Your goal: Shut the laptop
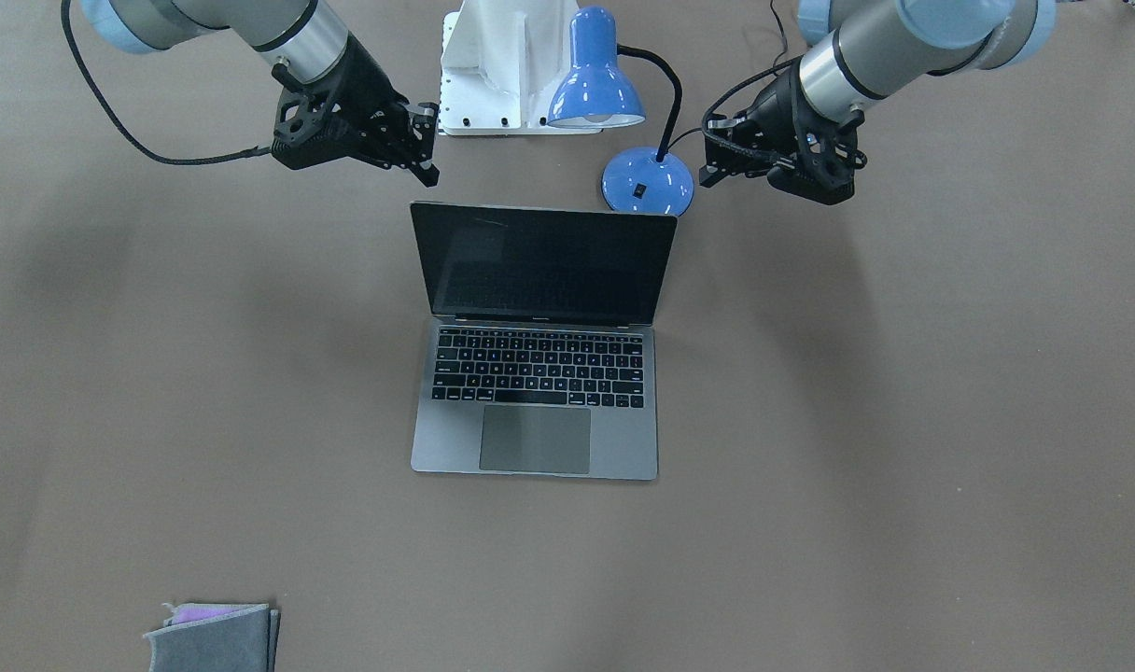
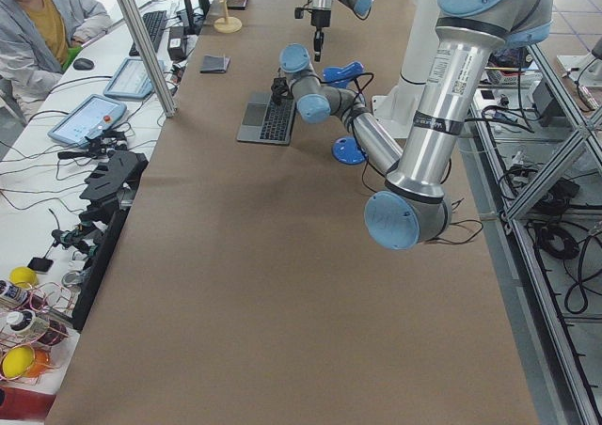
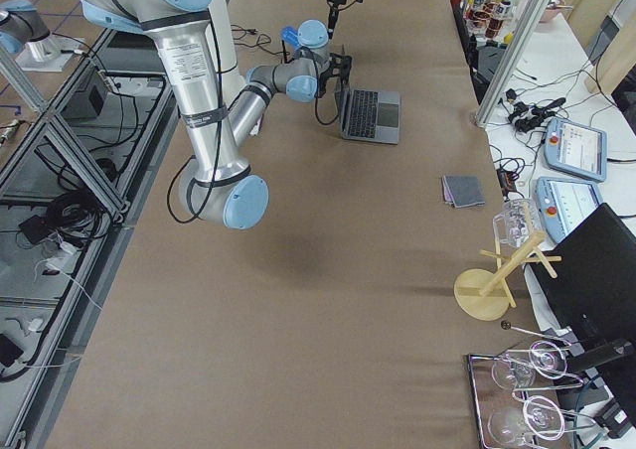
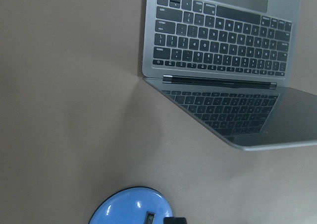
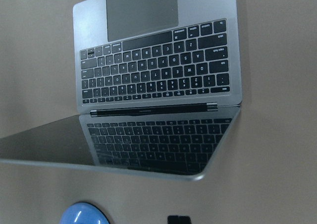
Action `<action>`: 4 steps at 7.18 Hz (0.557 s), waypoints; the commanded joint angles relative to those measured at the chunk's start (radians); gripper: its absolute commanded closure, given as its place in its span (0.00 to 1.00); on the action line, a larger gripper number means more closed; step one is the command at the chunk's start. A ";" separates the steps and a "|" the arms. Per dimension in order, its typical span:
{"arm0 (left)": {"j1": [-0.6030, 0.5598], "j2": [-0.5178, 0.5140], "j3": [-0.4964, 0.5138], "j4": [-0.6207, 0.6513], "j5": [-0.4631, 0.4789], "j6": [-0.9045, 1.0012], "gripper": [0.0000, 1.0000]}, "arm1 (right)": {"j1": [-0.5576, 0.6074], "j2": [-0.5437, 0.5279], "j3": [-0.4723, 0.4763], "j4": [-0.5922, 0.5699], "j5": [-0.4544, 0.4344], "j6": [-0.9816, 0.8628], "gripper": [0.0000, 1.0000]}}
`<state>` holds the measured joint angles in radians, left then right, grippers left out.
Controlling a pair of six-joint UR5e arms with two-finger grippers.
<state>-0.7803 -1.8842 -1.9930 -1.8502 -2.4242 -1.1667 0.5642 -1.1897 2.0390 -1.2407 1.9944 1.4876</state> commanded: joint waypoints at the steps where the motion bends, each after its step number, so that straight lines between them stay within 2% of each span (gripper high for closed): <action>1: 0.009 -0.033 0.035 0.000 0.001 -0.001 1.00 | 0.000 0.015 -0.017 -0.006 -0.048 -0.007 1.00; 3: 0.021 -0.053 0.042 0.000 0.002 -0.001 1.00 | 0.016 0.022 -0.017 -0.008 -0.058 -0.007 1.00; 4: 0.021 -0.108 0.084 0.000 0.016 -0.001 1.00 | 0.023 0.024 -0.025 -0.008 -0.058 -0.009 1.00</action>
<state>-0.7609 -1.9439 -1.9432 -1.8500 -2.4194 -1.1674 0.5771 -1.1688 2.0203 -1.2484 1.9380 1.4800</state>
